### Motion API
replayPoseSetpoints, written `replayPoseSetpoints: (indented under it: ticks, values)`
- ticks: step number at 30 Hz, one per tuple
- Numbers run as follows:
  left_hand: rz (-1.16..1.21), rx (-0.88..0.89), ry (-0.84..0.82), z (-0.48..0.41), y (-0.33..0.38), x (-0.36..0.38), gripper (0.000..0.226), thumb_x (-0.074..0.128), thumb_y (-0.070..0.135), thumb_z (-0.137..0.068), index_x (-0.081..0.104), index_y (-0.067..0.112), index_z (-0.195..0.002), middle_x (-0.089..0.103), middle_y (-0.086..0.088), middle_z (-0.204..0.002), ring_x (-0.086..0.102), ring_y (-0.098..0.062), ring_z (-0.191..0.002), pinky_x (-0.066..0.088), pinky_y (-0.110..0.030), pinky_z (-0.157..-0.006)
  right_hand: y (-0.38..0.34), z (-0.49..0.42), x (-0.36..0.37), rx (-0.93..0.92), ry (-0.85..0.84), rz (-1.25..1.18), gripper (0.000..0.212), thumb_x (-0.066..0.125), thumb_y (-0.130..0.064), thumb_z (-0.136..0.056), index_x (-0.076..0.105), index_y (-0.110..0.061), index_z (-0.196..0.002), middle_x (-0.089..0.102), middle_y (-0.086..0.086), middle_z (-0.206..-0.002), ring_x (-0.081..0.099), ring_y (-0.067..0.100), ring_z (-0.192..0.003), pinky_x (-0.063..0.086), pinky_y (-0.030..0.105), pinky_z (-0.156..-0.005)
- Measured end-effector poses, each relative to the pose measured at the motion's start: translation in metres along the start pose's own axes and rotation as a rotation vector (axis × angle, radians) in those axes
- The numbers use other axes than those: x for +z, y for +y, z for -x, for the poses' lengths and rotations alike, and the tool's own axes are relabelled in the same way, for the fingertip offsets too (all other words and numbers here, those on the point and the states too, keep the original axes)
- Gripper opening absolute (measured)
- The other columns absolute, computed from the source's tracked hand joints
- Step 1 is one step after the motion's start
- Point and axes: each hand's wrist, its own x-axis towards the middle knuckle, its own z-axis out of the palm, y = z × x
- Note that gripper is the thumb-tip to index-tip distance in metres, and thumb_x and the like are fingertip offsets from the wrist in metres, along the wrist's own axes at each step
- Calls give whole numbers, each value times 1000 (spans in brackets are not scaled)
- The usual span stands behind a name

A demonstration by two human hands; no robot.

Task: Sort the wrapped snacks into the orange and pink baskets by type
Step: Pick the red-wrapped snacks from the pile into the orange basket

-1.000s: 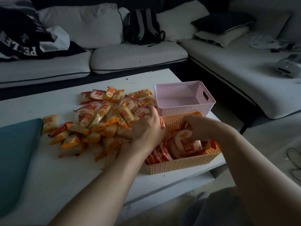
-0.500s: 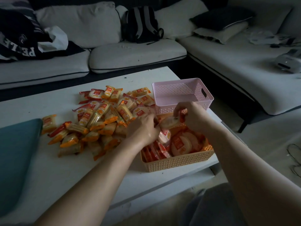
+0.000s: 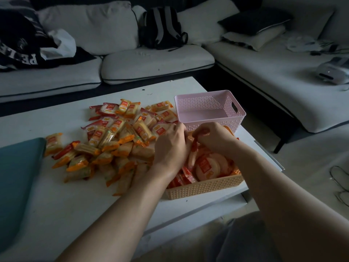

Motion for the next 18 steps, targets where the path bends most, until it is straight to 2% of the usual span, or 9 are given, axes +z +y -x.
replayPoseSetpoints:
  ticks: [2, 4, 6, 7, 9, 11, 13, 16, 18]
  values:
    - [35, -6, -2, 1, 1, 1, 5, 62, 21, -91, 59, 18, -93, 63, -1, -92, 62, -26, -81, 40, -33, -64, -2, 2, 0, 20, 40, 5, 22, 63, -5, -81, 76, -22, -87, 74, -3, -95, 66, 15, -85, 48, 17, -62]
    - [46, -14, -31, 4, 4, 2, 7, 61, 25, -92, 55, 21, -90, 63, 1, -91, 63, -25, -83, 46, -37, -70, -2, 3, 3, 103, 22, -113, 21, 59, -2, -83, 74, -17, -80, 75, 9, -92, 72, 26, -79, 62, 33, -64]
    - [6, -32, -80, 6, 4, 1, 12, 60, 32, -92, 60, 21, -89, 68, 1, -92, 66, -25, -86, 44, -35, -71, -6, 4, 5, 199, -64, -223, 19, 55, -4, -88, 72, -11, -82, 73, 22, -91, 75, 37, -77, 63, 52, -65]
    - [-36, -53, -111, 5, 2, 0, 16, 60, 37, -91, 65, 21, -91, 71, 1, -92, 67, -25, -88, 42, -33, -69, -8, 4, 6, 232, -112, -227, 15, 55, -6, -90, 70, -8, -91, 71, 23, -93, 75, 37, -76, 63, 53, -65]
    - [-85, -124, -176, 1, -2, -3, 21, 63, 42, -87, 70, 24, -95, 73, 2, -93, 68, -25, -91, 42, -31, -66, -7, 3, 7, 286, -165, -216, 17, 63, -13, -90, 60, -8, -105, 70, 20, -95, 76, 31, -71, 64, 46, -62]
    - [-64, -194, -235, -2, -8, -4, 20, 65, 43, -84, 70, 27, -95, 73, 2, -94, 69, -25, -92, 48, -31, -68, -5, 3, 6, 335, -195, -167, 22, 72, -14, -87, 59, -2, -100, 72, 18, -89, 76, 27, -66, 64, 40, -59]
    - [-11, -244, -280, -5, -12, -6, 18, 66, 43, -83, 69, 30, -95, 73, 5, -96, 68, -23, -92, 54, -34, -74, -2, 2, 5, 371, -224, -132, 20, 75, -12, -86, 68, 5, -93, 74, 19, -83, 75, 24, -61, 64, 37, -59]
    - [17, -250, -314, -6, -12, -8, 18, 66, 44, -83, 69, 32, -97, 73, 9, -97, 69, -20, -92, 56, -35, -76, 3, -3, 4, 325, -122, -56, 14, 77, -12, -81, 73, 2, -83, 70, 13, -71, 65, 9, -42, 51, 21, -40]
    - [32, -235, -324, -6, -13, -6, 19, 66, 44, -86, 68, 32, -100, 73, 9, -98, 68, -19, -92, 56, -35, -76, 5, -5, 5, 281, -28, -35, 12, 77, -12, -78, 73, -3, -73, 68, 10, -64, 61, 7, -37, 45, 17, -37]
